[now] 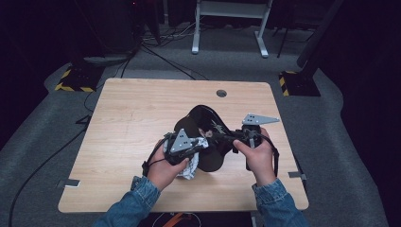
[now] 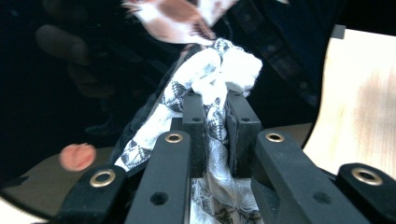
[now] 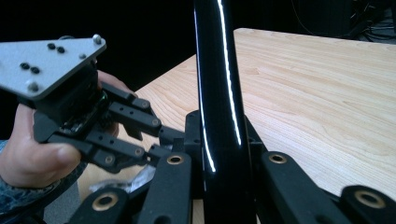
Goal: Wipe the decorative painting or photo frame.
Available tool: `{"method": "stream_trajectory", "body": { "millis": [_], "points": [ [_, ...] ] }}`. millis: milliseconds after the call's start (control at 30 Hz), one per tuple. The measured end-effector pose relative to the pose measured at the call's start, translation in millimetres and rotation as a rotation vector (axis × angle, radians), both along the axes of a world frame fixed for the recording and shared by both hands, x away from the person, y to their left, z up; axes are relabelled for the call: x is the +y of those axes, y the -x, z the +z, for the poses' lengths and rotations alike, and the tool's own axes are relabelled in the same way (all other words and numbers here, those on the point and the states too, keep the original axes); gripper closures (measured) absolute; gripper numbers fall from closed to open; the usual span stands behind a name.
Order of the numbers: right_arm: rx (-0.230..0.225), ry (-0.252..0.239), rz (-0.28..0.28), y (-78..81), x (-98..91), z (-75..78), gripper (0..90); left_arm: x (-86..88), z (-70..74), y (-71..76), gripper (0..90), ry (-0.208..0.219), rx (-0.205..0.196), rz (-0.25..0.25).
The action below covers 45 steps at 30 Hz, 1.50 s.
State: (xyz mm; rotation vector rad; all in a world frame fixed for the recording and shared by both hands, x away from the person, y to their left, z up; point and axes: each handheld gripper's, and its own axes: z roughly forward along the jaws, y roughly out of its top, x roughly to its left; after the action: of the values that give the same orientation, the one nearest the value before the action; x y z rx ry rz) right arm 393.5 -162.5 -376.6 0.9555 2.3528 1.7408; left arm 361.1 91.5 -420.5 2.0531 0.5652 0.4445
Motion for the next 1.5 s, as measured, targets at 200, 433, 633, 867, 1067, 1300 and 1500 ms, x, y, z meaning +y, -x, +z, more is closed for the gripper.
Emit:
{"method": "stream_trajectory", "body": {
  "millis": [200,433,633,867,1067,1300,1500],
  "points": [
    [0.005,-0.003,0.005,-0.3,-0.9,-0.2,80.1,7.6,-5.0,-2.2,80.8,-0.004,-0.012,0.021],
    [0.006,-0.008,0.006,-1.7,-3.3,-0.6,80.2,25.7,-9.5,-11.8,80.8,-0.007,0.004,0.079],
    [0.008,-0.010,0.008,-2.1,-4.1,-0.6,80.2,45.9,-11.5,-21.1,80.8,-0.011,-0.001,0.150],
    [0.005,-0.010,0.009,-1.8,-3.3,-0.6,80.3,60.8,-12.1,-28.3,80.7,-0.006,0.007,0.207],
    [0.001,-0.005,0.005,-0.9,-1.0,0.0,80.3,58.1,-15.8,-26.1,80.7,-0.020,0.014,0.216],
    [-0.003,-0.001,0.001,-0.8,-0.3,0.1,80.2,41.7,-20.8,-17.2,80.7,-0.007,0.047,0.152],
    [-0.001,-0.005,0.000,-1.6,-0.1,-0.2,79.8,18.3,-19.7,-7.5,80.6,-0.012,0.052,0.068]
  ]
}}
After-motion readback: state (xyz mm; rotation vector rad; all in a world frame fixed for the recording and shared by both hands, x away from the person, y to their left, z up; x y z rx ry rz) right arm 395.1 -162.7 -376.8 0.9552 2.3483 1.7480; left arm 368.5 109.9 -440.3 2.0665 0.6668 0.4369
